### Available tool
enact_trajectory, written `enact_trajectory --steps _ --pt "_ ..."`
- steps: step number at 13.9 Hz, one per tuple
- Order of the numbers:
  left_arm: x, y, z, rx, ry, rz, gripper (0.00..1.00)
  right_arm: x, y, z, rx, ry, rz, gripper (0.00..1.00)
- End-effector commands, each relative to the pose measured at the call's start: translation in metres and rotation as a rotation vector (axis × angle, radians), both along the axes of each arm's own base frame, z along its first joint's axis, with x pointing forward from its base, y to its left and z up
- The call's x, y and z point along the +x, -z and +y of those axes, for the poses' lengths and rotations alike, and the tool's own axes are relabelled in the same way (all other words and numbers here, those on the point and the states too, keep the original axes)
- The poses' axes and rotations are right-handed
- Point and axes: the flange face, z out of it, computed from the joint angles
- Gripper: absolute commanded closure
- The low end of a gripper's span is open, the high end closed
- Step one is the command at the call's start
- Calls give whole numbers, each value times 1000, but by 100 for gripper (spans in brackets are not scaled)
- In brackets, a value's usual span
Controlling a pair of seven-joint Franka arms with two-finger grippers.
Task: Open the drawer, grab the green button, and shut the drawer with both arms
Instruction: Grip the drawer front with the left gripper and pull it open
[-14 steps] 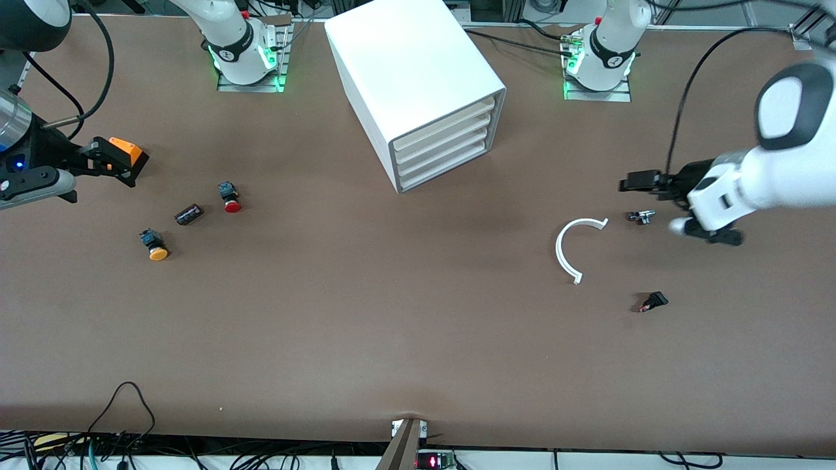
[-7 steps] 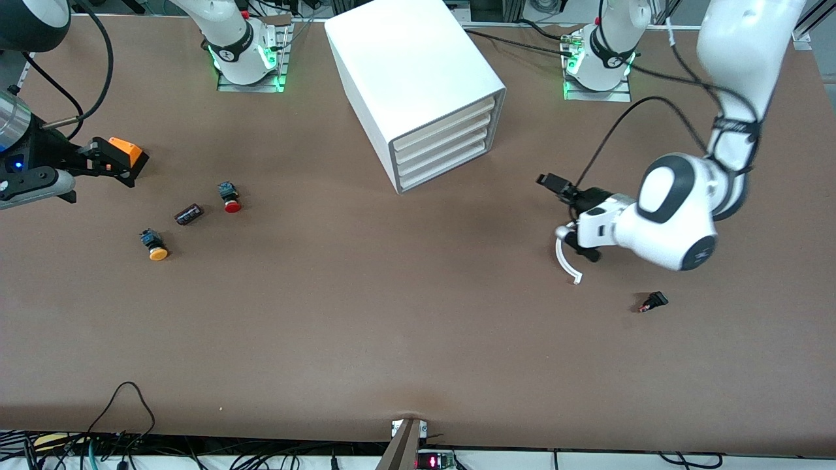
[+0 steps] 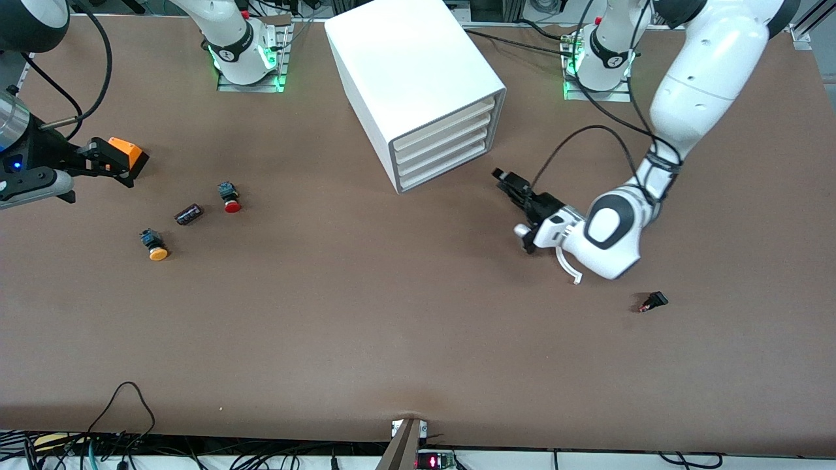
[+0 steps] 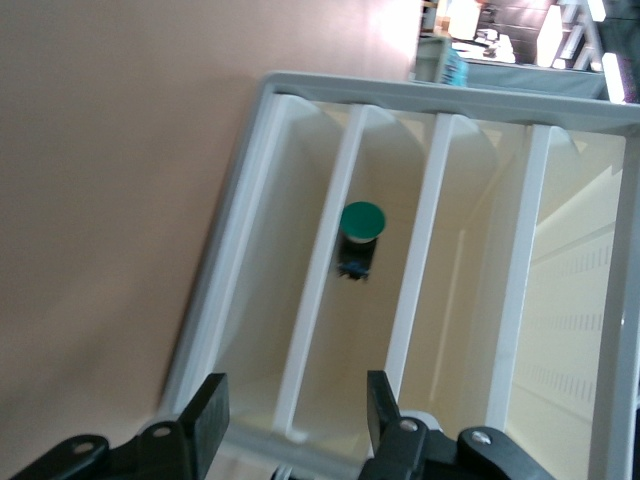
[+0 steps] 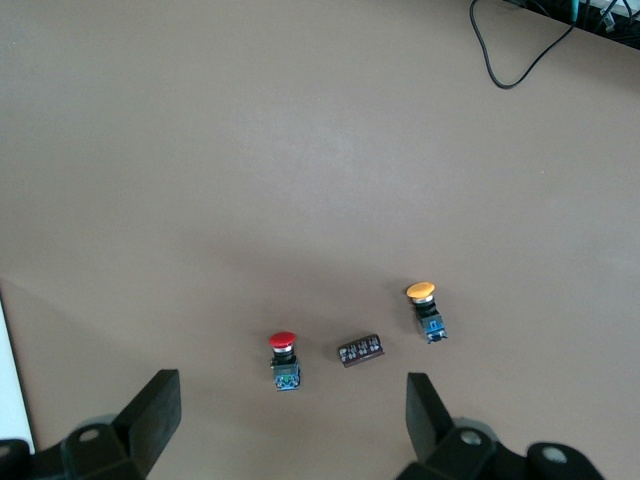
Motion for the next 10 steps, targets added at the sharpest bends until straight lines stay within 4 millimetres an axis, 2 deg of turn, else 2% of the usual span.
enact_trajectory --steps 1,4,8,10 --pt "-25 7 -40 -80 7 -21 46 0 -3 -2 -10 10 -6 0" --pt "-45 28 -69 -89 26 -31 46 0 -2 -2 -10 10 -3 0" --pt "-64 45 -89 -117 29 -15 46 0 -1 -2 -10 13 4 0" --pt "-74 50 -93 -130 15 8 50 0 -1 -2 -10 12 4 0"
